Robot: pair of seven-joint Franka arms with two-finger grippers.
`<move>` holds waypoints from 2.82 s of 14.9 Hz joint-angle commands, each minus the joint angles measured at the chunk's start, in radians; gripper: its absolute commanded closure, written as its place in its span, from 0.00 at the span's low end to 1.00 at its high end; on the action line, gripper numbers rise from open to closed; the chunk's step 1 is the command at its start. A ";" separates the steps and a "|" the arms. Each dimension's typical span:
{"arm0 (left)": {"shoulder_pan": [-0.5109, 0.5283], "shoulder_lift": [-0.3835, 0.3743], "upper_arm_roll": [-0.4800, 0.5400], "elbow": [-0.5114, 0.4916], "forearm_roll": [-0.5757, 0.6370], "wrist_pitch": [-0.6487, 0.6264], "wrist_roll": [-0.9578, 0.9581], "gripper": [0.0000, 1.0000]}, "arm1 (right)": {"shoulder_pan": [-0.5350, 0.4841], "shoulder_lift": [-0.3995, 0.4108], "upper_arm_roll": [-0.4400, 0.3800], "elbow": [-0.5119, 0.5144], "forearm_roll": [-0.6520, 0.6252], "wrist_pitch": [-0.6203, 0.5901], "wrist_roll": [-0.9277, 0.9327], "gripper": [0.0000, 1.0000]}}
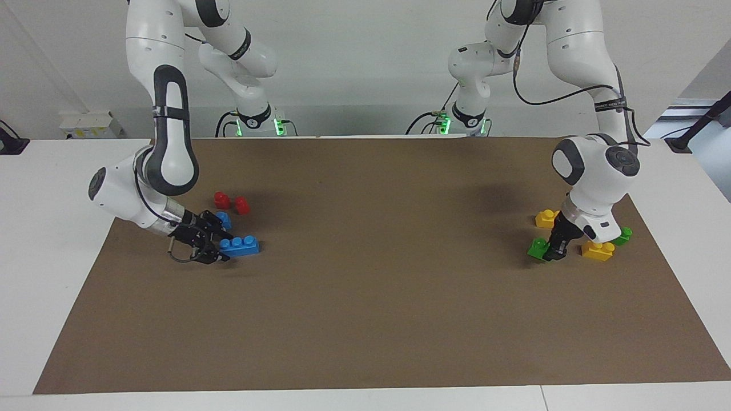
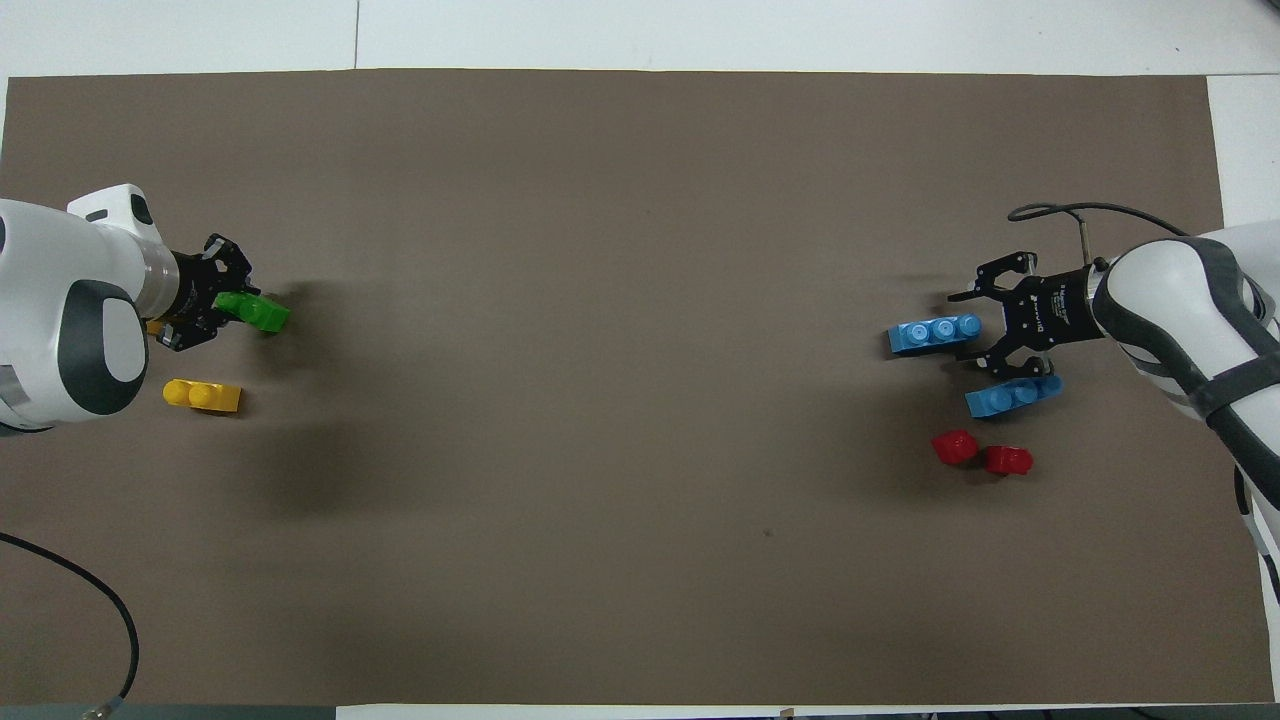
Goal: Remove green block with left arm and hold with right
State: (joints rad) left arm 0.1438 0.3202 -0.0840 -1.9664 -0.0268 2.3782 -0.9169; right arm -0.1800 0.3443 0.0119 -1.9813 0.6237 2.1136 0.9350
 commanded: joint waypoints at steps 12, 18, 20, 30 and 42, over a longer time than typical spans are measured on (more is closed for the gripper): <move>0.023 0.014 -0.006 0.018 -0.005 0.029 0.026 0.00 | -0.007 -0.195 -0.012 0.208 -0.312 -0.354 -0.073 0.00; 0.017 -0.012 -0.006 0.060 -0.005 -0.031 0.026 0.00 | 0.027 -0.321 -0.006 0.249 -0.467 -0.458 -0.448 0.00; 0.013 -0.026 -0.006 0.090 -0.002 -0.088 0.029 0.00 | 0.039 -0.358 -0.001 0.249 -0.493 -0.480 -0.536 0.00; -0.053 -0.119 -0.017 0.167 0.156 -0.333 0.214 0.00 | 0.160 -0.418 0.000 0.251 -0.601 -0.460 -0.840 0.00; -0.050 -0.292 -0.056 0.259 0.087 -0.671 0.627 0.00 | 0.122 -0.413 -0.007 0.254 -0.628 -0.458 -0.914 0.00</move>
State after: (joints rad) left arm 0.0940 0.0841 -0.1439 -1.7107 0.0874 1.7782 -0.3801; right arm -0.0438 -0.0686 -0.0011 -1.7265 0.0119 1.6463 0.0402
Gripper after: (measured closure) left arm 0.000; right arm 0.000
